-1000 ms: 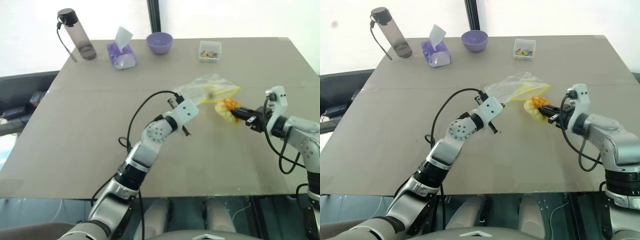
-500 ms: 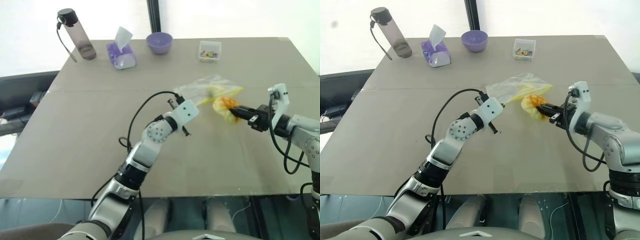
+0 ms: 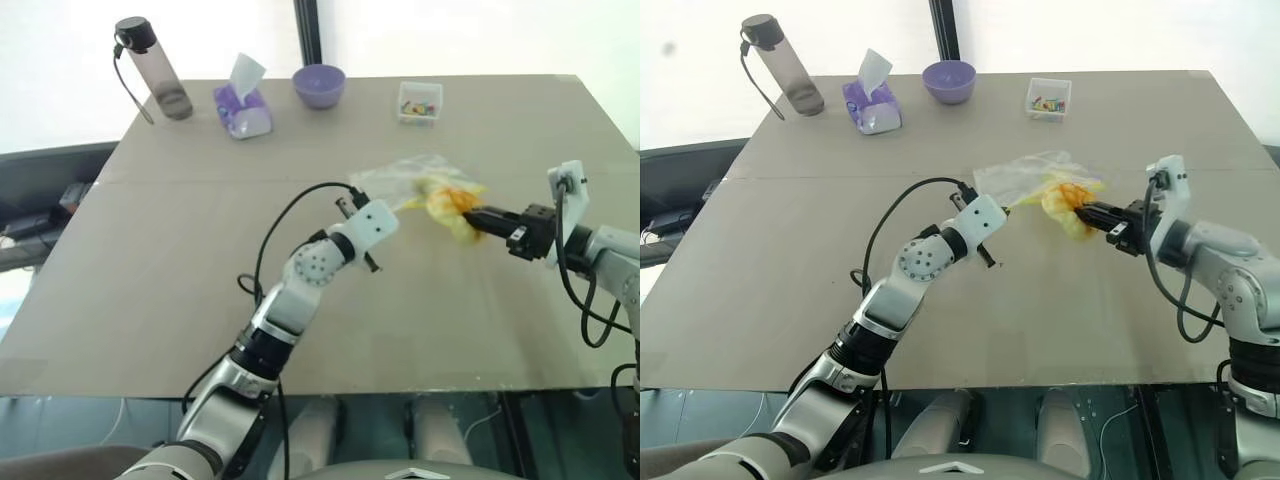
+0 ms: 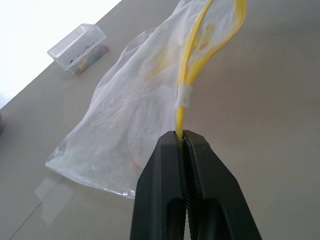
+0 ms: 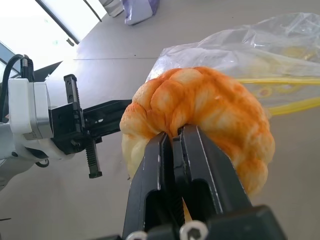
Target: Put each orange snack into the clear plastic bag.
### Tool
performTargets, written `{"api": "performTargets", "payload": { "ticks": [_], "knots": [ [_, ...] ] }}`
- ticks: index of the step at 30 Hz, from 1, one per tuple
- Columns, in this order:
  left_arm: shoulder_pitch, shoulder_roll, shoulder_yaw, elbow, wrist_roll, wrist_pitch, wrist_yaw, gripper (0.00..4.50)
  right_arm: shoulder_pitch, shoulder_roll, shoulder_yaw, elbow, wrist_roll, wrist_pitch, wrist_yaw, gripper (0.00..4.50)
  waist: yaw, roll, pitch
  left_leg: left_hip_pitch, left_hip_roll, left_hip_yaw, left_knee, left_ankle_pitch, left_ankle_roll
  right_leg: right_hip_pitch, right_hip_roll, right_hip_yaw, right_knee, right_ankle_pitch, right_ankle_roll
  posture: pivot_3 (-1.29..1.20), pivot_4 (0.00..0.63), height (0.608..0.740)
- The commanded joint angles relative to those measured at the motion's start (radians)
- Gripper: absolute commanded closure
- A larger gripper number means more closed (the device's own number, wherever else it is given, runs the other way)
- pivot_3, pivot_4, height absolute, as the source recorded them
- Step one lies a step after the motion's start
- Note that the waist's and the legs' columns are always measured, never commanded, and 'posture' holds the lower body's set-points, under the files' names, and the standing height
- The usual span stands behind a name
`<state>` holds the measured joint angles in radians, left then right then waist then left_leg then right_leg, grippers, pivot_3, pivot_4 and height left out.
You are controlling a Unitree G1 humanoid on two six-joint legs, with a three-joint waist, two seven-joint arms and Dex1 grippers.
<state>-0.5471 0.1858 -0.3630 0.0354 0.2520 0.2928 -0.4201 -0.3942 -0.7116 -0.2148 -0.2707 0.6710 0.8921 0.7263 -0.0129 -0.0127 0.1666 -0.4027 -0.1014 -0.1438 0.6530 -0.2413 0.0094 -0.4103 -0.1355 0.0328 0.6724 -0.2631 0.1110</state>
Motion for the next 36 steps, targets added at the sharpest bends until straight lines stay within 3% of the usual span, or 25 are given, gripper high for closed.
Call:
{"api": "performTargets", "payload": {
  "ticks": [1,36],
  "knots": [
    [-0.023,-0.006,-0.001,-0.01,0.005,-0.022,0.0,4.5,0.004,-0.02,-0.014,-0.029,-0.009,-0.023,-0.005,4.34,0.0,0.0,0.0,0.0,0.0,0.0,0.0,0.0,0.0,0.0,0.0,0.0,0.0,0.0,0.0,0.0,0.15,0.74],
    [-0.038,-0.023,-0.034,0.006,-0.011,-0.134,-0.056,4.5,-0.092,0.023,0.117,0.14,-0.195,-0.133,-0.02,4.34,0.0,0.0,0.0,0.0,0.0,0.0,0.0,0.0,0.0,0.0,0.0,0.0,0.0,0.0,0.0,0.0,0.15,0.74]
  ]
}}
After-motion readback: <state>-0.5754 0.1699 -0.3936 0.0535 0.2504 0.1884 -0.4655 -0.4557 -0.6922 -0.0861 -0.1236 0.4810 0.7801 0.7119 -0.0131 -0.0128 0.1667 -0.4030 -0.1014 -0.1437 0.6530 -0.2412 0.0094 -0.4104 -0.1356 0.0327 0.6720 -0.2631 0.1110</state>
